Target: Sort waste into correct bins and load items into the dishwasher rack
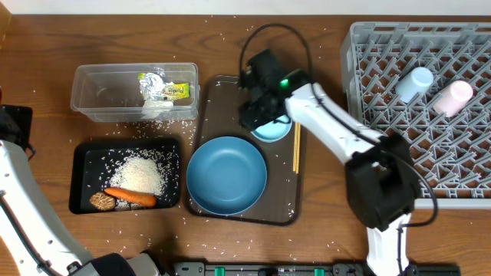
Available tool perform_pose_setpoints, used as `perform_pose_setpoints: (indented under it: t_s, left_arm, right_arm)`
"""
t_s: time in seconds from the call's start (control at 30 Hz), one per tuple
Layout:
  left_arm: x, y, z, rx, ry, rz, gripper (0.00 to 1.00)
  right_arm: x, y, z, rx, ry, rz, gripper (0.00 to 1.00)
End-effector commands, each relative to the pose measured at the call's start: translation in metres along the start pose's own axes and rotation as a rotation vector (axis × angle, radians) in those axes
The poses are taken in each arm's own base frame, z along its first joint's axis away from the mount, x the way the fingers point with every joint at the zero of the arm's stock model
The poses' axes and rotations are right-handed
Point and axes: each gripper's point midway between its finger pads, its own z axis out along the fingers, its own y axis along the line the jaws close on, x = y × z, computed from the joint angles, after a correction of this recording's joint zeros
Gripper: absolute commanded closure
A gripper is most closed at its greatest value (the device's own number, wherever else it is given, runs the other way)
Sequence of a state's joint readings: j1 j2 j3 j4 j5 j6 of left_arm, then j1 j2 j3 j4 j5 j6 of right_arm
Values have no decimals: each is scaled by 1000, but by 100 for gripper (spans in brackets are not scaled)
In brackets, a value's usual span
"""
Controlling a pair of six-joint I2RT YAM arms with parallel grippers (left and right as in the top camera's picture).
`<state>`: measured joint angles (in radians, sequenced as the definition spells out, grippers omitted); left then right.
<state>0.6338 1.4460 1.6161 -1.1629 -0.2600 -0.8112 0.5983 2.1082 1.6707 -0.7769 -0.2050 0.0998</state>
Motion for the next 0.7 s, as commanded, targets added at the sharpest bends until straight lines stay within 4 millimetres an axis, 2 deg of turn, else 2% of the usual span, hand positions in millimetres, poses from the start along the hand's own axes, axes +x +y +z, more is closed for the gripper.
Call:
perform_pose_setpoints:
  t_s: [0.0,0.17,0.43,0.53,0.63,0.67]
  left_arm:
    - [-1,1,0,-1,1,-2,2]
    - [-1,1,0,-1,1,-2,2]
    - [-1,1,0,-1,1,-2,2]
    - [-1,1,0,-1,1,-2,2]
    - [-1,1,0,-1,1,-2,2]
    - [-1,1,0,-1,1,-2,2]
  right_arm:
    - [4,9,15,19,17,1,43]
    - [18,-12,42,158,63,47,46]
    - [24,-23,61,180,83,74,51]
    - [30,-27,72,184,107,80,65]
    - [40,-30,84,191,141,83,73]
    - [44,-31,89,193,154,84,79]
